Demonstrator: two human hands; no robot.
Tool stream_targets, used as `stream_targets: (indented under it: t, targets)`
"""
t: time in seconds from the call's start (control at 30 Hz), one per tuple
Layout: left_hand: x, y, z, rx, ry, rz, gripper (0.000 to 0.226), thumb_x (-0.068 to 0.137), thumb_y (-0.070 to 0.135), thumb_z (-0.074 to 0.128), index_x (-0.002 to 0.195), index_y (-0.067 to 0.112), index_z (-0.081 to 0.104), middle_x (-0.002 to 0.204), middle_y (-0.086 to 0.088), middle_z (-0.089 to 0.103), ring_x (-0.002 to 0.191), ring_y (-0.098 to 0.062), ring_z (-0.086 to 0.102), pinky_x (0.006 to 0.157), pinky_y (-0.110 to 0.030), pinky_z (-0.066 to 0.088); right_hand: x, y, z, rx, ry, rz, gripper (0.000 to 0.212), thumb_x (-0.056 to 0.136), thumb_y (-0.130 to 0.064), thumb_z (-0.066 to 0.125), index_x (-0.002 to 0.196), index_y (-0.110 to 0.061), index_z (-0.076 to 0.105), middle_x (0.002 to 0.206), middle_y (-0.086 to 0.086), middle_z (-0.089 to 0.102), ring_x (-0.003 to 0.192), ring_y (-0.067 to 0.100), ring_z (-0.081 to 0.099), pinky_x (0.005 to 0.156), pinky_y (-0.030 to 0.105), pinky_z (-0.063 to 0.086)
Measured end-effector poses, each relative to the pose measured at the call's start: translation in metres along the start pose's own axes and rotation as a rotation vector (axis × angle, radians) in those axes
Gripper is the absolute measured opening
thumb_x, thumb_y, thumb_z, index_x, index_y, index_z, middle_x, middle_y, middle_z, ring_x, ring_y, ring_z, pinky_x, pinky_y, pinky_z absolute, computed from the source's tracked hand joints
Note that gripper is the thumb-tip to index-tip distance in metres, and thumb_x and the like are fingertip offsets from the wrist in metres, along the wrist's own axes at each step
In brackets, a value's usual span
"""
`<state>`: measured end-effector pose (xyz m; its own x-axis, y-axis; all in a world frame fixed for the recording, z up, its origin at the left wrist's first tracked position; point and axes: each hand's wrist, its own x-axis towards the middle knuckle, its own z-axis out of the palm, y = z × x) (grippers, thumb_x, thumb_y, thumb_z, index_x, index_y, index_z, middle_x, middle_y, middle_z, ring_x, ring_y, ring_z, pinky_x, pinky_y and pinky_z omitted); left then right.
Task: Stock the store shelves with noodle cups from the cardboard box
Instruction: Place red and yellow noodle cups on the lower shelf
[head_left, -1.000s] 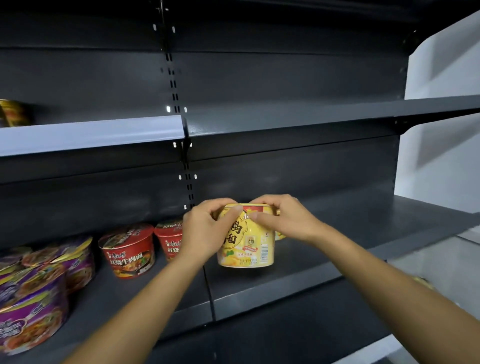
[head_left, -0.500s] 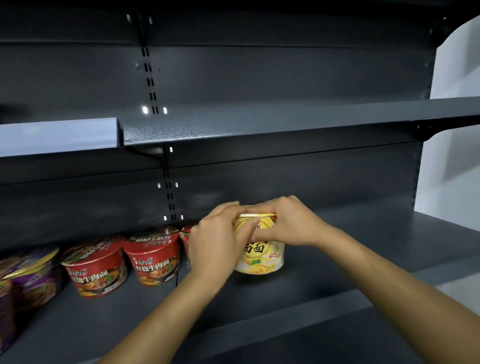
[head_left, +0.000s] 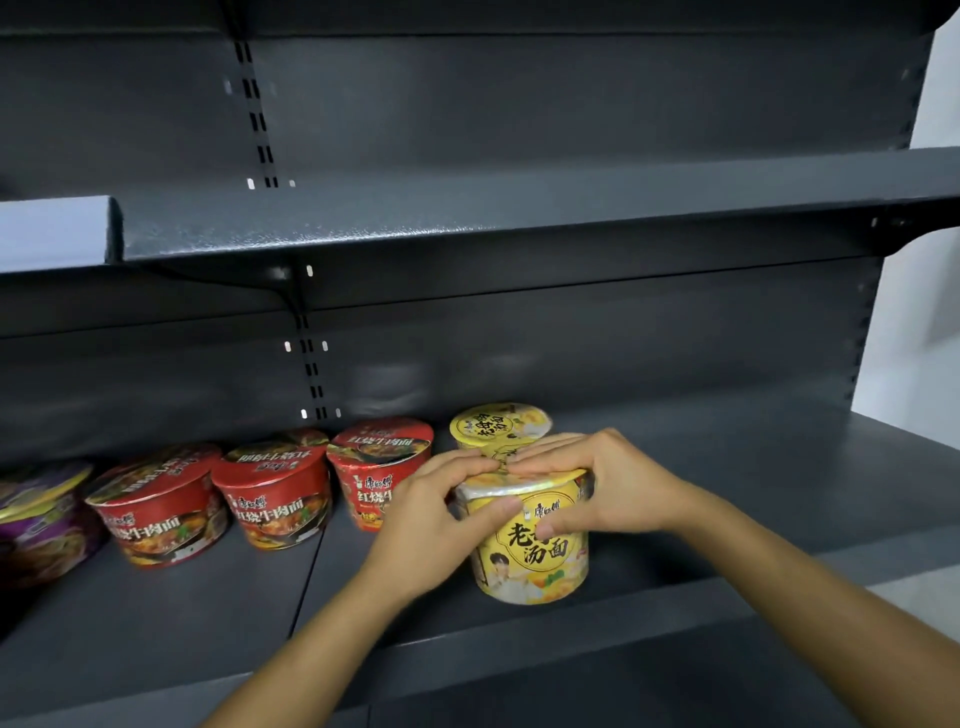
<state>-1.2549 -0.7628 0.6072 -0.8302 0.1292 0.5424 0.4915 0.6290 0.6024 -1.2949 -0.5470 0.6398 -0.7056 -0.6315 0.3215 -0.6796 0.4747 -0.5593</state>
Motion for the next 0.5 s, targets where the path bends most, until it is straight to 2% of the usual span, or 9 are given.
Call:
stream_targets:
  t: [0.1,0.2,0.27,0.43,0.5]
  targets:
    - [-0.005,-0.003,0.009,0.022,0.019,-0.009,0.062,0.063,0.062,0.063,0.114,0.029,0.067,0.117,0.026,0.053,0.109,0.021,0.043,0.091,0.003,0.030,0.000,0.012,0.004,-0.039,-0.026,-0.012,0.065,0.061,-0.040,0.087,0.120,-0.039,0.062,0.126,-0.024,0.056,0.122,-0.012,0.044,0.107,0.016,0.034]
    - [-0.007,-0.009,0.018,0.034,0.031,-0.012,0.063,0.063,0.064,0.063,0.114,0.027,0.068,0.120,0.017,0.059,0.112,0.012,0.051,0.097,-0.006,0.036,-0.001,0.023,0.007,-0.037,-0.041,-0.013,0.064,0.060,-0.040,0.086,0.120,-0.039,0.062,0.126,-0.025,0.056,0.122,-0.011,0.044,0.108,0.021,0.036]
    - [-0.008,-0.014,0.024,0.030,0.035,-0.009,0.063,0.064,0.064,0.064,0.113,0.025,0.069,0.122,0.014,0.061,0.114,0.011,0.050,0.095,-0.003,0.035,-0.001,0.029,0.009,-0.032,-0.050,-0.019,0.064,0.061,-0.039,0.086,0.120,-0.039,0.062,0.125,-0.026,0.056,0.123,-0.011,0.044,0.107,0.022,0.037]
    - [-0.008,-0.022,0.036,0.068,0.087,0.043,0.066,0.066,0.070,0.063,0.113,0.024,0.070,0.121,0.014,0.061,0.117,0.015,0.045,0.094,0.000,0.031,0.001,0.043,0.013,-0.043,-0.052,-0.050,0.065,0.062,-0.038,0.086,0.121,-0.039,0.060,0.129,-0.026,0.052,0.128,-0.011,0.036,0.109,0.017,0.031]
    - [-0.008,-0.025,0.039,0.081,0.092,0.056,0.068,0.065,0.071,0.060,0.113,0.024,0.069,0.122,0.014,0.060,0.118,0.013,0.045,0.096,-0.001,0.032,0.002,0.049,0.014,-0.066,-0.055,-0.064,0.065,0.063,-0.036,0.086,0.122,-0.038,0.059,0.131,-0.026,0.048,0.130,-0.012,0.031,0.108,0.011,0.025]
